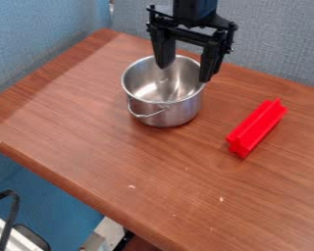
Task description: Put the red object in the metal pot
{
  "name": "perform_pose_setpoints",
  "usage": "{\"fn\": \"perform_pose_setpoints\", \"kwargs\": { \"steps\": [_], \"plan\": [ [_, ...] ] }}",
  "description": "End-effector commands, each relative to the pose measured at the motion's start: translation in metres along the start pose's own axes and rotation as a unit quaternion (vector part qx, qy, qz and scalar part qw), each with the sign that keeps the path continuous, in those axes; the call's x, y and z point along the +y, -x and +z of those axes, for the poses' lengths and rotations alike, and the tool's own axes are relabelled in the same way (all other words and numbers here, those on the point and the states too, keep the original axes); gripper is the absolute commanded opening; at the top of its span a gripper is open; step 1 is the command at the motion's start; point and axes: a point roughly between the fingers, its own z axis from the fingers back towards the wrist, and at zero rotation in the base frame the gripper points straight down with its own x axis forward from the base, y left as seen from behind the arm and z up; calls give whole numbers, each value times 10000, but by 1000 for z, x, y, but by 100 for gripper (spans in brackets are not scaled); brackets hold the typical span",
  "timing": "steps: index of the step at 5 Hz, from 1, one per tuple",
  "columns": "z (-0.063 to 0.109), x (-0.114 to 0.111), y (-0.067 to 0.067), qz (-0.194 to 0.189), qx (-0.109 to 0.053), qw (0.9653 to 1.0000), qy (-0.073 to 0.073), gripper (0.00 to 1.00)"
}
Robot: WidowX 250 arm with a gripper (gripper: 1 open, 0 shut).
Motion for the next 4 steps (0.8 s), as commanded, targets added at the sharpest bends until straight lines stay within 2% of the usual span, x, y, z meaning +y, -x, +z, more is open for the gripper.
{"fn": "perform_pose_setpoints", "kwargs": {
  "steps": [1,2,3,4],
  "plan": [
    [-3,4,0,-153,83,9998,-9,100],
    [-11,-28,-11,-347,15,9994,-72,100],
    [-18,-63,-16,-587,-141,9982,-35,100],
    [-30,-86,-27,-831,-220,9963,-12,100]
  ]
}}
